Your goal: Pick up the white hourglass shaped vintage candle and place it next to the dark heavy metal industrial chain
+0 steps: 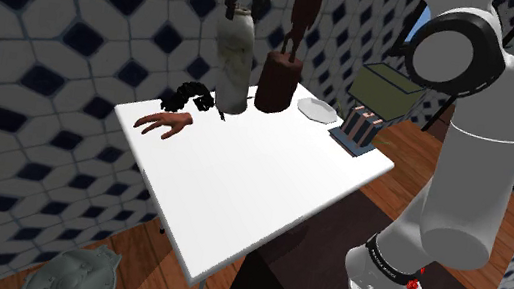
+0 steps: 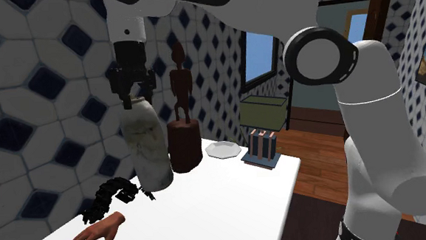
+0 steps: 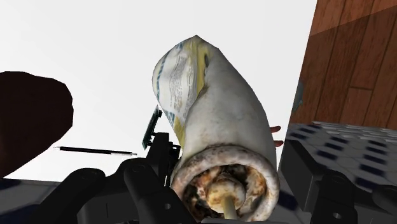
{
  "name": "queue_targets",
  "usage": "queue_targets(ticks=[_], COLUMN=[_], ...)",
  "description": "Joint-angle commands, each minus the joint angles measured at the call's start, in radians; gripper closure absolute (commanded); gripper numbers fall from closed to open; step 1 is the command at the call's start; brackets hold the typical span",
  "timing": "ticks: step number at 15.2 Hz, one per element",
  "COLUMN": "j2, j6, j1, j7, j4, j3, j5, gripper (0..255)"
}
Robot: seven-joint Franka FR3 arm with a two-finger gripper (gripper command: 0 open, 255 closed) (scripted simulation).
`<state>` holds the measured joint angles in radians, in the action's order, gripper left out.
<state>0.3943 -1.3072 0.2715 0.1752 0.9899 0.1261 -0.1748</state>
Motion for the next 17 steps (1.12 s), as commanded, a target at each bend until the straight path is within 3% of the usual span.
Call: queue_targets(ticks=[1, 17], j2=[-0.019, -0.107], j6=[-0.038, -0.299], j1=[0.007, 0.027], j7=[0.000, -0.026], j4=[0.054, 0.404], j3=[0.000, 0.000], j5=[0.003, 0.017], gripper=[255, 255])
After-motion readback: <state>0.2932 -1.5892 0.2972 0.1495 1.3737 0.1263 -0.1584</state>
